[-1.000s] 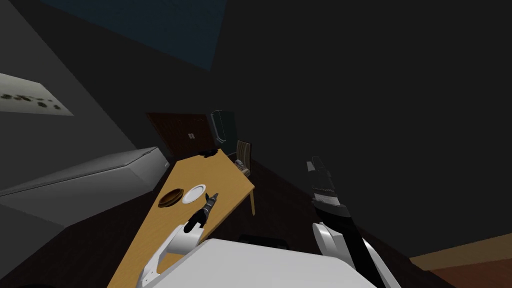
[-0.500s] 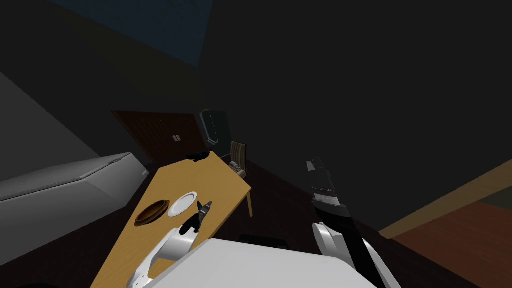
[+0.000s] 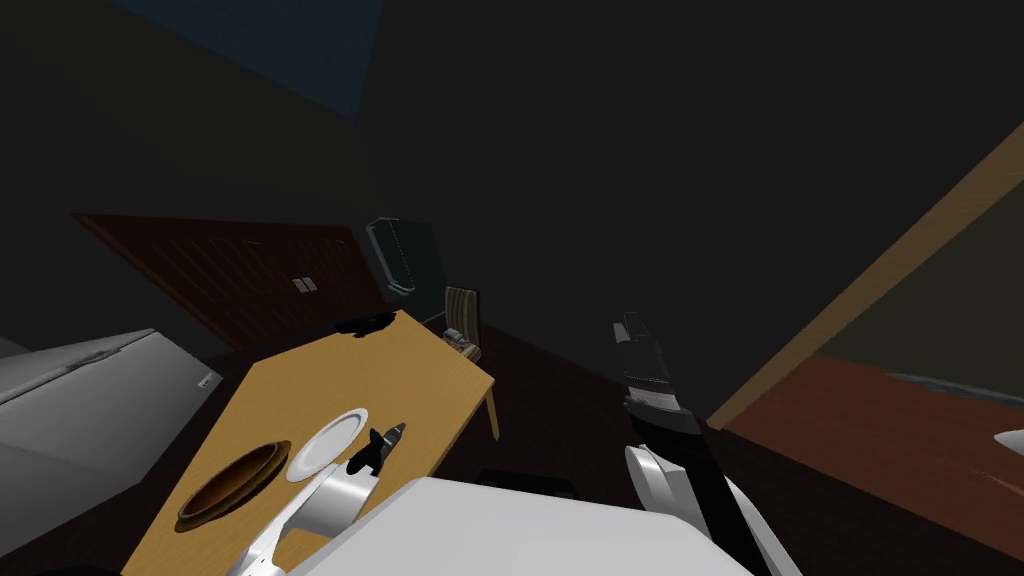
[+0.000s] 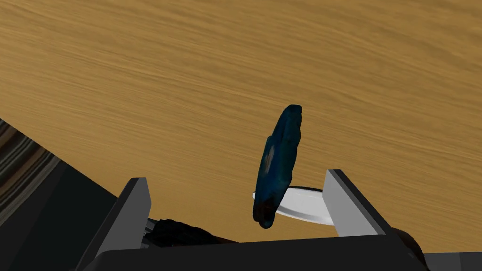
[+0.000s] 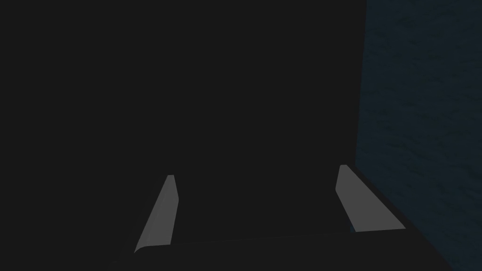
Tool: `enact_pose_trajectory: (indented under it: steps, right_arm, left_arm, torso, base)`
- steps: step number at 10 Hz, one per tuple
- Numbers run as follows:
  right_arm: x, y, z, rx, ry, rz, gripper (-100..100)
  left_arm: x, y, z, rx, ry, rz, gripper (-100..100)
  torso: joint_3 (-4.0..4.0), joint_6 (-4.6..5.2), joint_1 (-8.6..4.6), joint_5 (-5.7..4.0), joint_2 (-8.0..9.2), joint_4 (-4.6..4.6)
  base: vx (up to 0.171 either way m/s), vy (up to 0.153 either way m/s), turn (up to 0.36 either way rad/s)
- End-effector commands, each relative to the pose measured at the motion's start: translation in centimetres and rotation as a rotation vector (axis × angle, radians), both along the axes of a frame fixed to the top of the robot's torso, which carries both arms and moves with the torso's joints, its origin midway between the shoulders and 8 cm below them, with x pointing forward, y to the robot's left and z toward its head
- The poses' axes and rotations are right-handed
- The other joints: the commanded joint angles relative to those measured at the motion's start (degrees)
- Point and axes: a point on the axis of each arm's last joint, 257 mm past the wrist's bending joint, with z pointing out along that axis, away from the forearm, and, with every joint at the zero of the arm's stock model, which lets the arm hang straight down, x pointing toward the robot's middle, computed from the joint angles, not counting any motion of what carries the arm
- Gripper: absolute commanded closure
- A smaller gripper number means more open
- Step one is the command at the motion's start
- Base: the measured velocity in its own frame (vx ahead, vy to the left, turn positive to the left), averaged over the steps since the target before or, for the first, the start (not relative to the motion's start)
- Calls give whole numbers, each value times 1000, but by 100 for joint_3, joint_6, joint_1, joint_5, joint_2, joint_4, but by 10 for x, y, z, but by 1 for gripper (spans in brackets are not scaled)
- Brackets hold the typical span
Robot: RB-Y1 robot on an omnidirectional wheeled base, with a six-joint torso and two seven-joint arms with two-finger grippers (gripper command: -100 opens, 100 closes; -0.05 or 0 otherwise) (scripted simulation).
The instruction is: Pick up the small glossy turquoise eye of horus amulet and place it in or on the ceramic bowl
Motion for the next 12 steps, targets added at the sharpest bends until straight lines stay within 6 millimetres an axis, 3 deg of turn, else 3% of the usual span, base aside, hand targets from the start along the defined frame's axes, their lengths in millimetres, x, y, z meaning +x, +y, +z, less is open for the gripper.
enact_pose_trajectory:
  steps: [1,7,8,9,10,12]
  right_arm:
    - [0,0,0,0,0,0,0]
    - [0,0,0,0,0,0,0]
    - [0,0,0,0,0,0,0]
    - [0,0,0,0,0,0,0]
    - [0,0,0,0,0,0,0]
    - [0,0,0,0,0,0,0]
  left_arm:
    - [-10,8,-2,10,35,11,-100]
    - [-67,69,0,103,222,62,-100]
    - [-61,63,-1,93,203,56,-100]
    - [-62,64,-1,95,208,58,0]
    - [-62,66,-6,95,205,61,-100]
    - [-63,68,-12,96,204,64,-100]
  torso:
    - [0,0,0,0,0,0]
    - [-1,-4,-9,-2,-2,0]
    - [-1,-3,-12,-3,-1,0]
    - [-1,-7,-18,-3,-1,0]
    - [-1,-6,-23,-4,-2,0]
    - [-2,-6,-17,-3,-4,-1]
  base:
    - [4,50,-102]
    - [2,37,-187]
    - [-1,16,-35]
    - [0,0,0]
    - [4,12,-22]
    - [7,25,-24]
